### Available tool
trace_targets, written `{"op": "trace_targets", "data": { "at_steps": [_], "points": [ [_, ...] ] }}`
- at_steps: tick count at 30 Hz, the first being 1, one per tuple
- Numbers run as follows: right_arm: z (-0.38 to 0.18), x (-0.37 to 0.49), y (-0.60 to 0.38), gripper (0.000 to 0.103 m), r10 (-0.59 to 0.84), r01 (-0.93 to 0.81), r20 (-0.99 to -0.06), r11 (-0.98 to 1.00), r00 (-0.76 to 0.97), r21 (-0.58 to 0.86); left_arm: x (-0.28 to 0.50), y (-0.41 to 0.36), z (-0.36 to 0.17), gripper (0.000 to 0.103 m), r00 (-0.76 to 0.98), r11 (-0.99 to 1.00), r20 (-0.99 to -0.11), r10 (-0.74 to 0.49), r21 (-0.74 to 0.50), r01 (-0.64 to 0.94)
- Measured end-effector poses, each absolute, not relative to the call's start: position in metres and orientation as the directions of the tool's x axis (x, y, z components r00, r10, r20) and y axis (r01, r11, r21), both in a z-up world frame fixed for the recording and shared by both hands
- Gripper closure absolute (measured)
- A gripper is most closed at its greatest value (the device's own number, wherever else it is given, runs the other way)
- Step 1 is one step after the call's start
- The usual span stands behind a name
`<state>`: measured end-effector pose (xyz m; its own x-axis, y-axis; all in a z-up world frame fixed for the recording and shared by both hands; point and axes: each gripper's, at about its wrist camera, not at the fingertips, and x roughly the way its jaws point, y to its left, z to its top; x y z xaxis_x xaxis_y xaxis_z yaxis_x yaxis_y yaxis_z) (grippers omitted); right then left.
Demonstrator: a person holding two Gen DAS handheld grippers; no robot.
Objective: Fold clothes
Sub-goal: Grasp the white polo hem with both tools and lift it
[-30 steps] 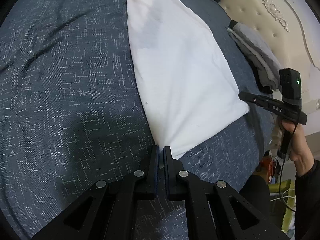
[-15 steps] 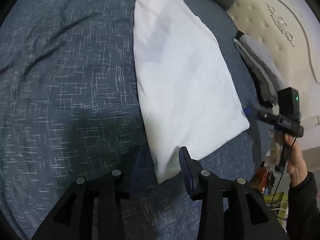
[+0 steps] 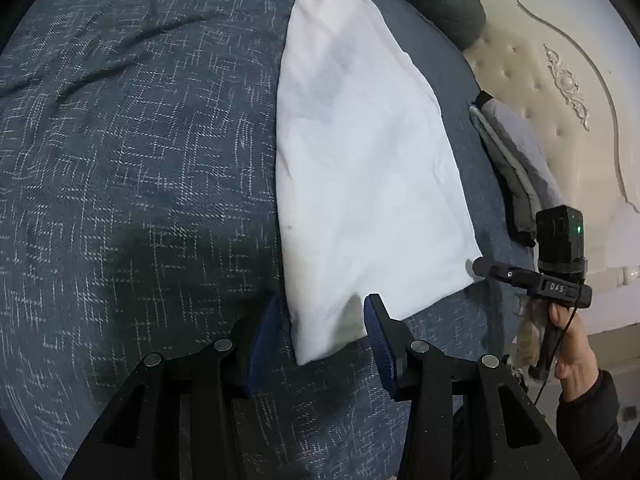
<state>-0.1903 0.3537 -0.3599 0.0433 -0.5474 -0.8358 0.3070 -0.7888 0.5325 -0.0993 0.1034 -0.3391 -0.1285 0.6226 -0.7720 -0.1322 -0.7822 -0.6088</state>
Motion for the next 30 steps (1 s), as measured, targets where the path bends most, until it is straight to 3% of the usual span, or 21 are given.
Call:
{"op": "trace_targets", "data": {
  "at_steps": [6,9,11,15,17,19,21,23,30],
  "points": [
    [-0.367,-0.192,0.358,0.034,-0.586,0.246,-0.810,-0.782,0.025,0.573,-0.098,0.109,-0.342,0.057,-0.123,-0.778,-0.769,0.627,-0.611,-0.144],
    [-0.367,-0.192,0.358,0.036,-0.585,0.253,-0.810,-0.781,0.026,0.572,-0.100,0.109,-0.344,0.065,-0.120,-0.772,-0.764,0.634,-0.619,-0.143],
    [-0.366,-0.192,0.355,0.036,-0.569,0.278,-0.822,-0.785,0.030,0.554,-0.102,0.109,-0.345,0.081,-0.119,-0.768,-0.760,0.639,-0.624,-0.142],
    [-0.369,-0.196,0.357,0.038,-0.587,0.252,-0.809,-0.777,0.039,0.576,-0.105,0.109,-0.348,0.086,-0.115,-0.760,-0.752,0.649,-0.634,-0.140],
    [-0.368,-0.194,0.356,0.053,-0.561,0.291,-0.827,-0.787,0.029,0.544,-0.106,0.109,-0.350,0.090,-0.114,-0.756,-0.748,0.654,-0.640,-0.139],
    [-0.367,-0.192,0.355,0.061,-0.536,0.327,-0.844,-0.795,0.013,0.510,-0.106,0.108,-0.350,0.090,-0.114,-0.757,-0.749,0.653,-0.638,-0.144],
    [-0.368,-0.191,0.355,0.077,-0.563,0.328,-0.826,-0.777,0.021,0.537,-0.106,0.107,-0.349,0.090,-0.115,-0.758,-0.750,0.651,-0.635,-0.151],
    [-0.371,-0.189,0.353,0.087,-0.578,0.327,-0.815,-0.766,0.024,0.553,-0.105,0.106,-0.349,0.090,-0.116,-0.760,-0.752,0.649,-0.631,-0.157],
    [-0.367,-0.187,0.361,0.091,-0.631,0.313,-0.776,-0.738,-0.007,0.597,-0.108,0.105,-0.345,0.094,-0.114,-0.753,-0.746,0.656,-0.637,-0.169]
  ]
}}
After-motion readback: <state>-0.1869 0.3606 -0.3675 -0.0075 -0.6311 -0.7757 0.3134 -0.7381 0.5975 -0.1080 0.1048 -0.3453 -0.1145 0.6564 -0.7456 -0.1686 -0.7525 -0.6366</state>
